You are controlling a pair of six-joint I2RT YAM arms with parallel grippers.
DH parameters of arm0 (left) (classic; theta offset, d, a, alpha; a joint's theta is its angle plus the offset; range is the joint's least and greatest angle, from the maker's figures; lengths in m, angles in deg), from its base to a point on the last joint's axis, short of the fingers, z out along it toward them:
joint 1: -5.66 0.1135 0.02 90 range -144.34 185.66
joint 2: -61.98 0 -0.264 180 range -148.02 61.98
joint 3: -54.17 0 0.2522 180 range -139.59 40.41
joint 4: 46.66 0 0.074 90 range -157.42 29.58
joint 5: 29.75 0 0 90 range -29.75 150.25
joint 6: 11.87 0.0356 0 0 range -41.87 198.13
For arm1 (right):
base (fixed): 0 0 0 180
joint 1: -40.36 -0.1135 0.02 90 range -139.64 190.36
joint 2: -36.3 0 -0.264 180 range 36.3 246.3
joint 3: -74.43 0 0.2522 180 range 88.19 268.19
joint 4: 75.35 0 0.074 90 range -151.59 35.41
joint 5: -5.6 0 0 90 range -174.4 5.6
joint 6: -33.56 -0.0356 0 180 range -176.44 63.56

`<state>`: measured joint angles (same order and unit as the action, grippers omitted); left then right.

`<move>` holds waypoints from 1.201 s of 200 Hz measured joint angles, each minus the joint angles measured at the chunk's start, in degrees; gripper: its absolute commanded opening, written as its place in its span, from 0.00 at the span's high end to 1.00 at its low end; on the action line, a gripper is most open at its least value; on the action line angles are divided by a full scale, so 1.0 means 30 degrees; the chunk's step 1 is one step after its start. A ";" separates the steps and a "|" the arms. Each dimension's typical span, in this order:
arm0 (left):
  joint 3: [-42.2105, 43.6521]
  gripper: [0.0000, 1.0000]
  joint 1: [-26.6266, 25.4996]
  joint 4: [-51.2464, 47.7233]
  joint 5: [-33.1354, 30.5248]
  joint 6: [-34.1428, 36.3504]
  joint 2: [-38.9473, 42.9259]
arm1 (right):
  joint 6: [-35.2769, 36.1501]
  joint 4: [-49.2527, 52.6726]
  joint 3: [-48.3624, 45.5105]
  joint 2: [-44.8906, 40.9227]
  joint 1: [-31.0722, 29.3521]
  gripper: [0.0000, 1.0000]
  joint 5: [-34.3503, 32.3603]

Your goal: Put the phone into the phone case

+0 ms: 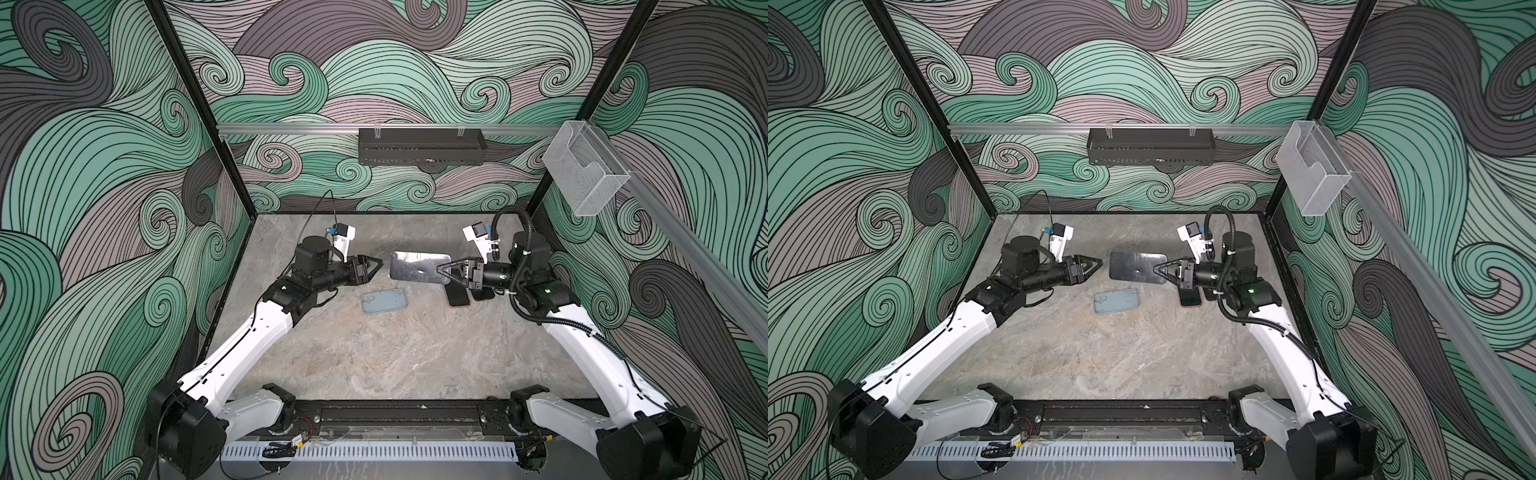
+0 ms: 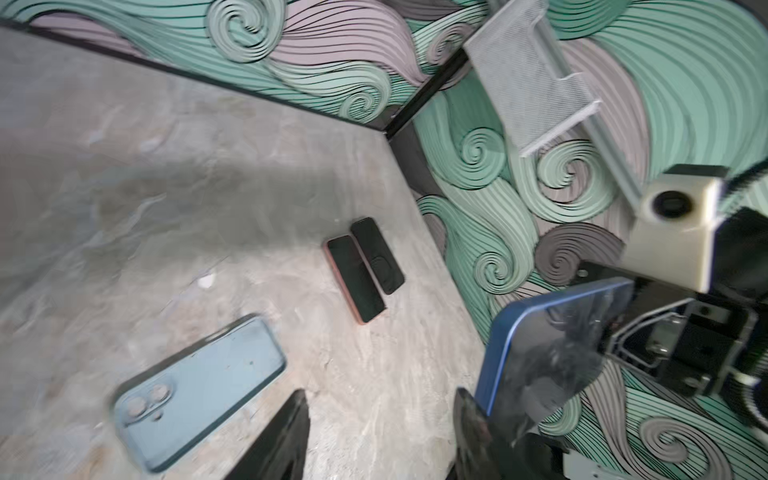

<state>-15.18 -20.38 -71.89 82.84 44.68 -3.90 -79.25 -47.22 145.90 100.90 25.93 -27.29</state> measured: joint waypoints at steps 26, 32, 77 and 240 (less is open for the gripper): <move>0.0051 0.43 0.0000 -0.2098 -0.2368 -0.0175 -0.0255 | 0.1902 0.3621 0.1406 0.1916 0.0000 1.00 -0.1392; 0.0117 0.44 0.0000 -0.2521 -0.2929 -0.0277 -0.0379 | 0.2215 0.4291 0.1639 0.2433 0.0000 1.00 -0.1647; 0.1056 0.51 0.0007 -0.4299 -0.5115 -0.1115 -0.1858 | 0.3708 0.7643 0.2841 0.6237 -0.0051 1.00 -0.2557; -0.1851 0.70 0.0663 -0.6455 -0.3067 -0.2463 -1.1395 | 0.4954 0.8102 0.6011 1.3697 -0.2273 1.00 -0.3599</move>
<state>-20.74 -18.39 -91.25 73.64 37.29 -38.09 -64.39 -22.92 163.93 141.99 19.11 -38.09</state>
